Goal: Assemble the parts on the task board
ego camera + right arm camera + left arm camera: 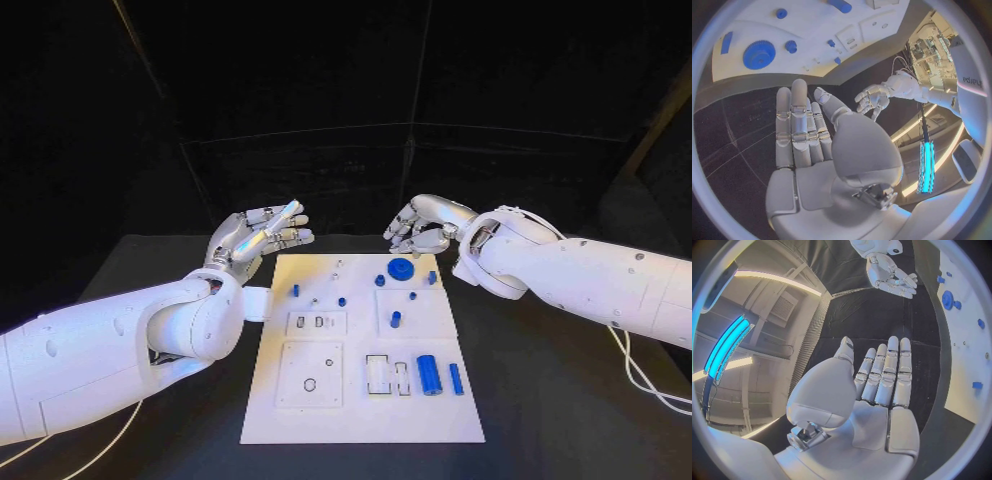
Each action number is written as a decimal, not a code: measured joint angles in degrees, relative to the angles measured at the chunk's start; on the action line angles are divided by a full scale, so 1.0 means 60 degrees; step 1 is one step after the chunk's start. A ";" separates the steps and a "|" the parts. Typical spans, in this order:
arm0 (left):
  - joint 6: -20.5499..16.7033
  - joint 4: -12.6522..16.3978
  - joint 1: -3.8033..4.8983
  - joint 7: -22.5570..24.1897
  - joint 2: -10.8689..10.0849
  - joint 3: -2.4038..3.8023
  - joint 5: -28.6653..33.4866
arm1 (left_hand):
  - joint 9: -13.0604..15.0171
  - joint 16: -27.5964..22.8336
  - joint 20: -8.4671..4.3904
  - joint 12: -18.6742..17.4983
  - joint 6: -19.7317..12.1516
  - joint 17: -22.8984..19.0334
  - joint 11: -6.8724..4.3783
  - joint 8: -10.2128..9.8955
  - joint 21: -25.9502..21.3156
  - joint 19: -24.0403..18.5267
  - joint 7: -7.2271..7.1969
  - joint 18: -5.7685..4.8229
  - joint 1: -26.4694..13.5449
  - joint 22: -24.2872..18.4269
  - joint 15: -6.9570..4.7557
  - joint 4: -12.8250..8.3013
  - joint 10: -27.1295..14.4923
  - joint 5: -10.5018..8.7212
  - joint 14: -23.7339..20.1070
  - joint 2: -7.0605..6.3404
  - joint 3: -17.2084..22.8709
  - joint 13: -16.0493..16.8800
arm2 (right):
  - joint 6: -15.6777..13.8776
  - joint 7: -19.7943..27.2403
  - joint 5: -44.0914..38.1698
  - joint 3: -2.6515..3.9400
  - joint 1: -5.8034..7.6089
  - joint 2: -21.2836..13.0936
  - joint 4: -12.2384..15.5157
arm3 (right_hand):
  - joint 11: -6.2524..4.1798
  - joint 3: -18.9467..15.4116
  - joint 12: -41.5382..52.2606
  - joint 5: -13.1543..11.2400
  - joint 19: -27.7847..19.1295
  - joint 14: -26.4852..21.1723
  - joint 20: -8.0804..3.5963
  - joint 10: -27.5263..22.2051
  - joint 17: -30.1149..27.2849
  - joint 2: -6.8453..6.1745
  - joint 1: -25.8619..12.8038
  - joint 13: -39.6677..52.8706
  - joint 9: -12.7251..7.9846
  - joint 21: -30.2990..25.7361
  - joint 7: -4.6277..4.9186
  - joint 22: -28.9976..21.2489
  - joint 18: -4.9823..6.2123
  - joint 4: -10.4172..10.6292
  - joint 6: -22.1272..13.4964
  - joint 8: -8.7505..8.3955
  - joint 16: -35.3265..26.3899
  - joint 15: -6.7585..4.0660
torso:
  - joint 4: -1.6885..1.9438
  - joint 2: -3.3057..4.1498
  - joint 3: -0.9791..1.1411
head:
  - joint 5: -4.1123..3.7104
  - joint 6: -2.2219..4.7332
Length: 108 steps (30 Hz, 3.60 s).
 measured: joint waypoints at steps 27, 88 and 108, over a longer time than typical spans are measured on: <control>0.0228 0.0637 0.0000 -0.0003 -0.0178 0.0000 -0.0013 | -0.0002 0.0000 -0.0026 0.0000 0.0015 0.0007 0.0021 0.0000 -0.0001 0.0026 0.0015 -0.0002 0.0000 -0.0010 0.0015 -0.0026 0.0045 -0.0001 0.0013 0.0000 0.0026 -0.0002 | 0.1511 -0.1281 -0.3082 -0.0007 0.0015 0.0776 -0.0439 | 0.0151 0.0461 0.0038 -0.0164 0.1609 0.0066 0.0160 -0.1047 0.4241 -0.0149 -0.0251 0.0035 -0.0003 0.3117 -0.0011 0.3654 -0.0381 0.0128 -0.0424 -0.0023 0.5197 0.0071 | 0.0104 0.0493 0.0057 | -0.0113 0.0054; 0.0286 0.0635 0.0019 -0.0023 -0.0249 0.0001 -0.0014 | -0.0004 0.0000 -0.0018 0.0000 0.0080 0.0011 0.0022 -0.0001 -0.0001 0.0086 0.0013 -0.0004 0.0000 -0.0025 0.0015 -0.0078 0.0045 -0.0001 0.0012 0.0000 0.0026 -0.0004 | 0.1463 -0.1281 -0.3164 -0.0015 -0.0209 0.1237 -0.1160 | -0.0003 0.2260 0.0295 -0.1081 0.2503 0.0031 0.0130 -0.0273 0.5974 0.0327 -0.0168 0.0068 0.0029 0.4529 -0.0003 0.5756 -0.0679 0.0529 0.0306 0.0048 0.7200 0.0105 | 0.0102 0.0513 0.0052 | 0.0003 -0.0179; 0.0301 0.0539 0.0031 -0.0023 -0.0176 0.0001 -0.0014 | -0.0004 0.0000 -0.0017 0.0000 0.0080 0.0010 0.0022 -0.0001 -0.0001 0.0086 0.0013 -0.0005 0.0000 -0.0023 0.0015 -0.0078 0.0044 -0.0001 0.0012 0.0000 0.0026 -0.0004 | -0.0073 -0.1069 -0.2698 0.0006 -0.0202 0.2248 -0.2101 | 0.0002 0.2391 0.0249 -0.1108 0.2501 0.0030 0.0131 -0.0277 0.6003 0.0210 -0.0188 0.0056 0.0037 0.4609 -0.0002 0.5836 -0.0677 0.0580 0.0302 0.0036 0.7276 0.0105 | 0.0122 0.0531 0.0066 | 0.0063 -0.0080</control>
